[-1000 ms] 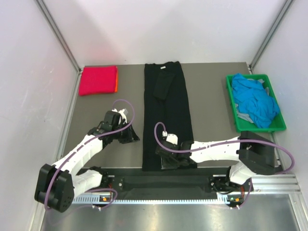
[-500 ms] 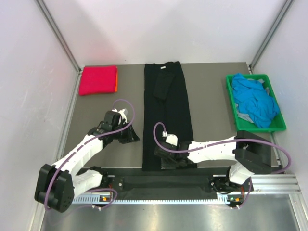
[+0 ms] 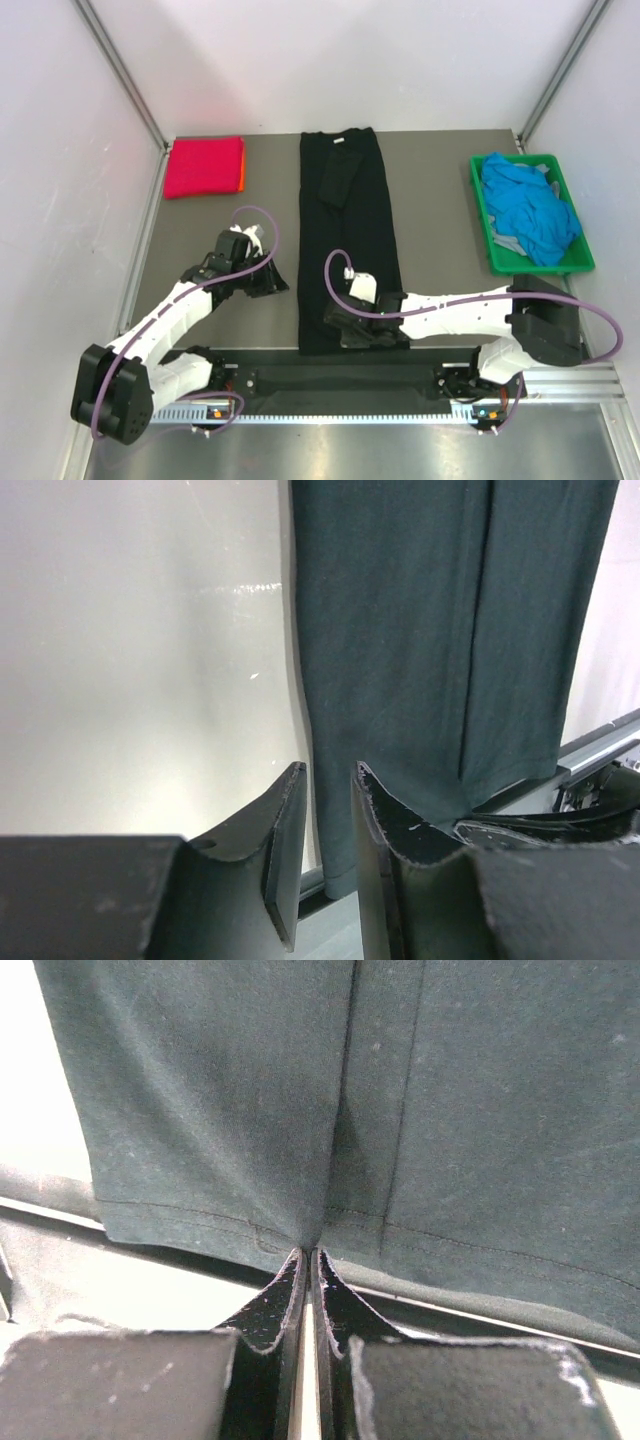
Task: Fold and stack the t-shirts
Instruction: Fold the tshirt
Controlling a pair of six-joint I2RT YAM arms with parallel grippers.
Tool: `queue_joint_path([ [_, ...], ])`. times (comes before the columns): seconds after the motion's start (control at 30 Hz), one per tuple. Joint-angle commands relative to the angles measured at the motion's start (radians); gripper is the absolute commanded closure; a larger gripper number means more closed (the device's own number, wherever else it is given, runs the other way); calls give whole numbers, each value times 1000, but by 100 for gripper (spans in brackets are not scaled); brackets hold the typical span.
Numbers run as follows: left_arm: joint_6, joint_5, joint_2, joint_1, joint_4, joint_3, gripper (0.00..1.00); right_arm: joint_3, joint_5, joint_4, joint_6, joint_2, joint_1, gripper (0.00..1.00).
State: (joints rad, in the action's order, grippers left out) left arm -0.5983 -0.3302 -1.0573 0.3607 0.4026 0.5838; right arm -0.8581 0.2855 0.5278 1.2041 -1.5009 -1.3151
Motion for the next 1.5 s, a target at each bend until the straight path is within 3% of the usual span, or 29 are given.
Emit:
queue_joint_path([
  [0.0,18,19,17,-5,-22,10,70,20,46,31,22,48,-18,100],
  [0.6,17,-32,-33,0,-42,8,70,57,76,38,83,62,-65,100],
  [0.9,-38,-47,49,58,-74,-82,72,50,93,58,98,64,-72,100],
  [1.3,-159,-15,85,247,-168,-130,75,54,112,84,124,67,-88,100],
  [1.47,-225,20,57,322,-249,-162,77,34,110,92,114,59,-87,87],
])
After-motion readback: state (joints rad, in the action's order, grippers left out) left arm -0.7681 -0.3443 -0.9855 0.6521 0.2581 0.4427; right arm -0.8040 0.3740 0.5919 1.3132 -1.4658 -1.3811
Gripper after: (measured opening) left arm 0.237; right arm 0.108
